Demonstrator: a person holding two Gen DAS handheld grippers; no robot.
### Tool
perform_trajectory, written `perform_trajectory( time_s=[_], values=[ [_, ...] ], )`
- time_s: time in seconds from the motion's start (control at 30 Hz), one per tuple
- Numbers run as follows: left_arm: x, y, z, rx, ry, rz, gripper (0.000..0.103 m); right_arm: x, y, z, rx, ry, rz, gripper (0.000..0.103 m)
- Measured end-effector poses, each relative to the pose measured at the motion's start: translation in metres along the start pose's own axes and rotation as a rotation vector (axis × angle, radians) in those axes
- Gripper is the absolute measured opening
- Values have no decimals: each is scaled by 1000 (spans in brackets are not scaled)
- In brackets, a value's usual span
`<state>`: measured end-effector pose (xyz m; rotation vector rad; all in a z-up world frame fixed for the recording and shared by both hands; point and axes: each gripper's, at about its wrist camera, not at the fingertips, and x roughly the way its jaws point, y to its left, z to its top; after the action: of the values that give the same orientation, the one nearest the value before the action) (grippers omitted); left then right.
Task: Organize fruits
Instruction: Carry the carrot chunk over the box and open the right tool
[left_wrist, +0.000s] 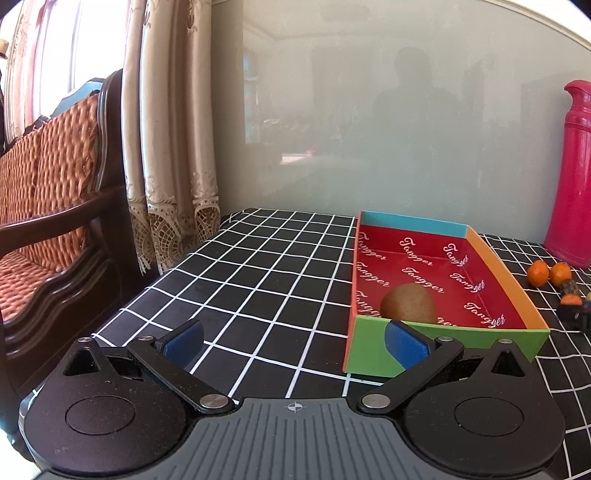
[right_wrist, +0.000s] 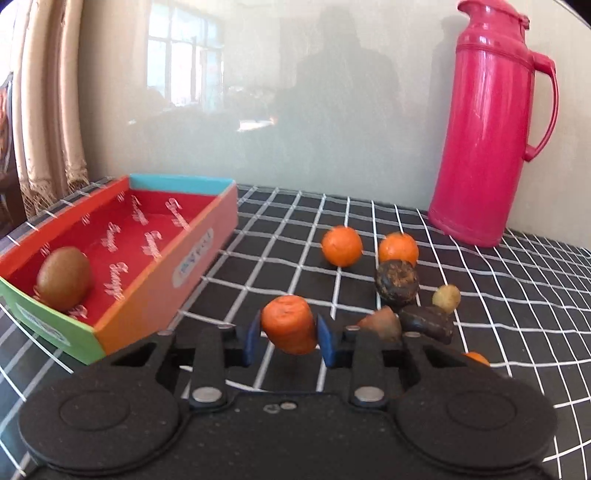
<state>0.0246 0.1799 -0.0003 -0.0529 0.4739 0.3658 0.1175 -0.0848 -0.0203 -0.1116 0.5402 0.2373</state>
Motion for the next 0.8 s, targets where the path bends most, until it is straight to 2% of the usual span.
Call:
perform_trajectory(
  time_s=[0.27,0.4,0.6,0.8],
  values=[
    [-1,10,-2,-6,4,23,103,-24,25,12,3,-142,98,32],
    [-3,13,-4,4,4,31,103,-29,43,16,-11,-179,160,31],
    [-4,21,-7,10,5,50,103,-22,71,16,-37,-167,210,31],
    [-3,34,-10,6,12,70,103,-13,84,16,-31,-146,217,31]
  ],
)
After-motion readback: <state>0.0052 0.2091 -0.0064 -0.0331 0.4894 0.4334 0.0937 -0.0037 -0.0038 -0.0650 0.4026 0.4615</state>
